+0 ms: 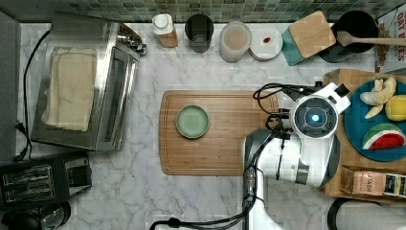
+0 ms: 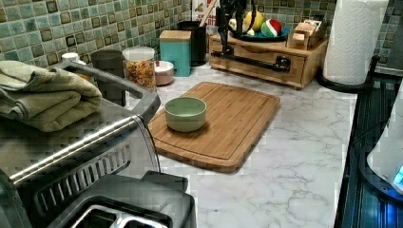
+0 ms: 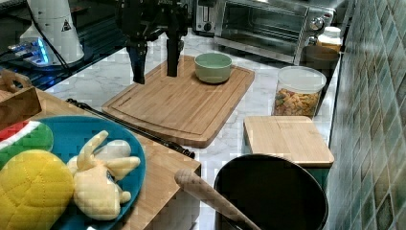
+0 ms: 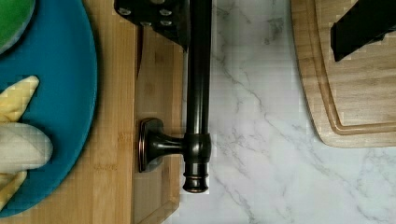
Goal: Open the drawer.
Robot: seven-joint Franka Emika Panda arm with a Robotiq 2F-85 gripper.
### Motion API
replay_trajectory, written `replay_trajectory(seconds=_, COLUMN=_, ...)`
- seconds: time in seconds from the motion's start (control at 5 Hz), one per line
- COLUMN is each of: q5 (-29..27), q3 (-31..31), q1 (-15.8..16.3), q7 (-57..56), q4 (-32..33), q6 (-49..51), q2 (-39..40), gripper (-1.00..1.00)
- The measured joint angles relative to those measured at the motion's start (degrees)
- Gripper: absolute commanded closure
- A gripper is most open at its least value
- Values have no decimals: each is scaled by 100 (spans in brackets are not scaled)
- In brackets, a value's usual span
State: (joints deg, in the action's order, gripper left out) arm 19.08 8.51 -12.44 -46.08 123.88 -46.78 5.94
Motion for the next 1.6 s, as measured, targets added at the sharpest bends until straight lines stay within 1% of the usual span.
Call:
replay_trajectory(seconds=0.2, q5=-4, q3=15, q1=-12, q7=-53, q4=0, q6=0, q2=59, gripper=-100)
replay_trajectory(seconds=0.4, q5=-4, q3=78, q1=-23, q7=-366, q4=-56, q6=0, q2=252, gripper=-100)
replay_trajectory(seconds=0.6, q5=-62, q3=90, q1=-111, q7=-588, q4=-90, q6=3, q2=539, gripper=-100)
replay_trajectory(seconds=0.8, q5=-62, q3=88, q1=-266, q7=-585, q4=-78, q6=6, q2=736, gripper=-100)
replay_trajectory(seconds=1.0, q5=10, q3=168, q1=-397, q7=-585, q4=-67, q6=70, q2=757, gripper=-100)
replay_trajectory(seconds=1.2, q5=-292, q3=225, q1=-547, q7=-627, q4=-67, q6=-81, q2=758, gripper=-100)
replay_trajectory(seconds=1.4, q5=-403, q3=234, q1=-567, q7=-627, q4=-67, q6=-179, q2=783, gripper=-100)
replay_trajectory(seconds=1.6, q5=-705, q3=193, q1=-603, q7=-624, q4=-67, q6=-221, q2=791, gripper=-100)
